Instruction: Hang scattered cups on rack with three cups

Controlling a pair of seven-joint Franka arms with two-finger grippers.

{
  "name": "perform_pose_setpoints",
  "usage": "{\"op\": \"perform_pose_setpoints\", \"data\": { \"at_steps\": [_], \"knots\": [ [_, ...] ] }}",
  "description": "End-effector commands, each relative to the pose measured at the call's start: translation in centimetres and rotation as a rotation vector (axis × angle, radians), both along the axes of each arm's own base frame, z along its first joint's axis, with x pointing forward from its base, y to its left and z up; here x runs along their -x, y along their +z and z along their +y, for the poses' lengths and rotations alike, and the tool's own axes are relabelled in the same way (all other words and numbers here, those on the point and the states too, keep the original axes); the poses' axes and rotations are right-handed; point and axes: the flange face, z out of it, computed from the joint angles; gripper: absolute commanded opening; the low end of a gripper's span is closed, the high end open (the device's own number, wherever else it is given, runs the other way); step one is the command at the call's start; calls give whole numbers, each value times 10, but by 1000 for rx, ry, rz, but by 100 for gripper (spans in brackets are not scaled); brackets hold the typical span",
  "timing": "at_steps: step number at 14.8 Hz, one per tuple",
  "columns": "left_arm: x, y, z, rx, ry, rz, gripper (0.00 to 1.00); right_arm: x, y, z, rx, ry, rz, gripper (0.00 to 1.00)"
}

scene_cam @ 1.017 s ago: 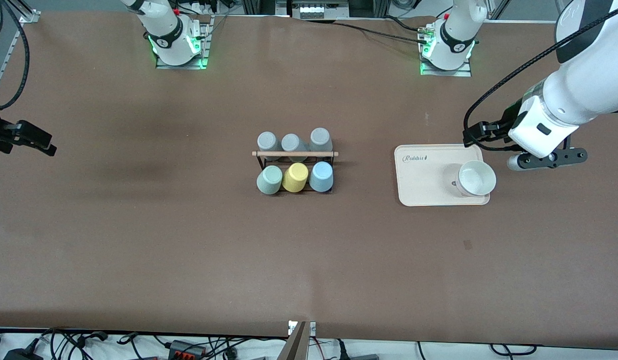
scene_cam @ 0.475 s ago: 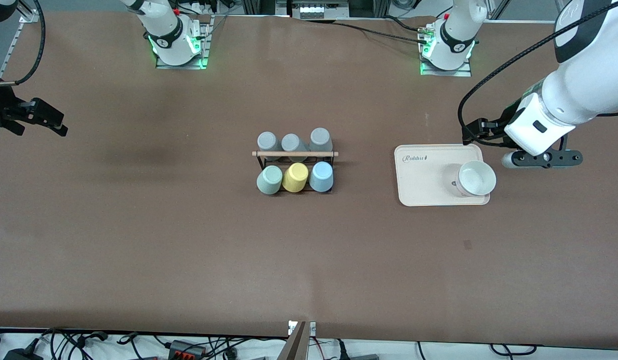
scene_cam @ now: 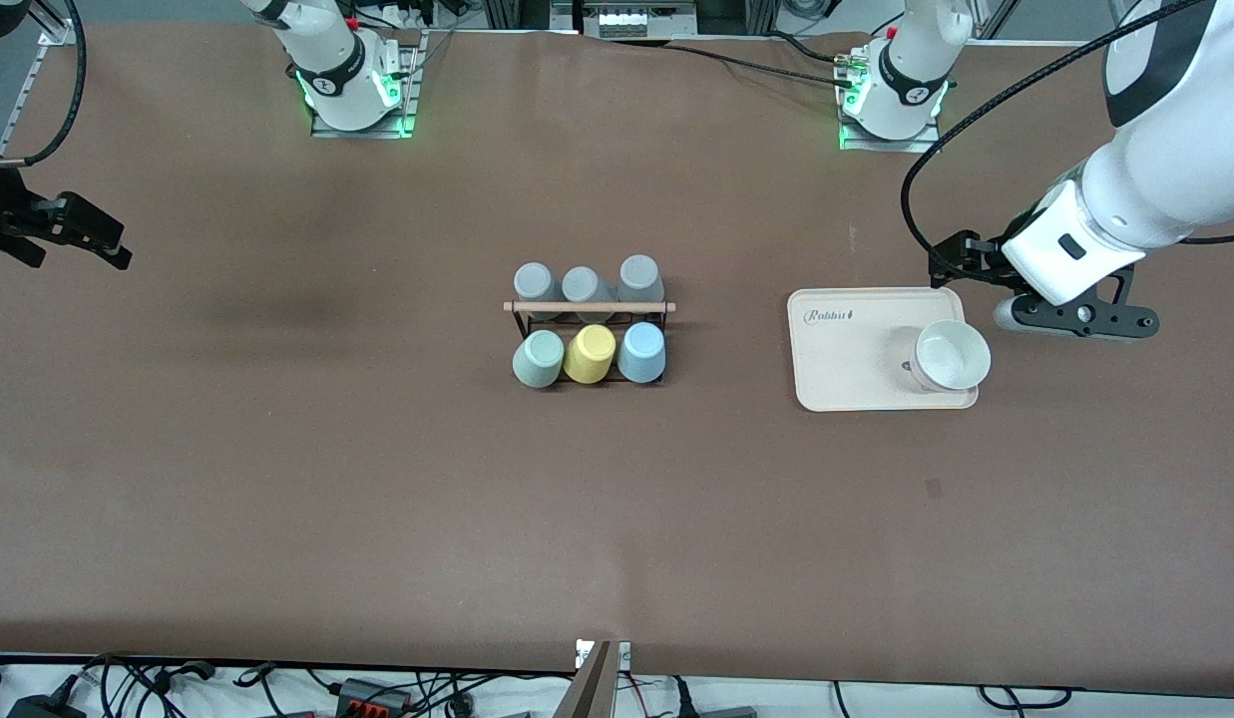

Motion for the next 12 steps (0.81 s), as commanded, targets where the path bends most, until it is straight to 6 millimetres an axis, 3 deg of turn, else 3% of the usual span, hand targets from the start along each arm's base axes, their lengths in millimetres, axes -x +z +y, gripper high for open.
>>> {"op": "perform_pose_setpoints", "data": {
  "at_steps": [1,10,12],
  "knots": [
    [4,0,-2,-19,-34,-25,100,5,2,4,9,11,1,100],
    [4,0,-2,-16,-33,-21,100,4,0,3,5,5,3,100],
    [4,1,-2,-15,-31,-20,100,5,2,-5,4,-11,1,100]
  ]
}}
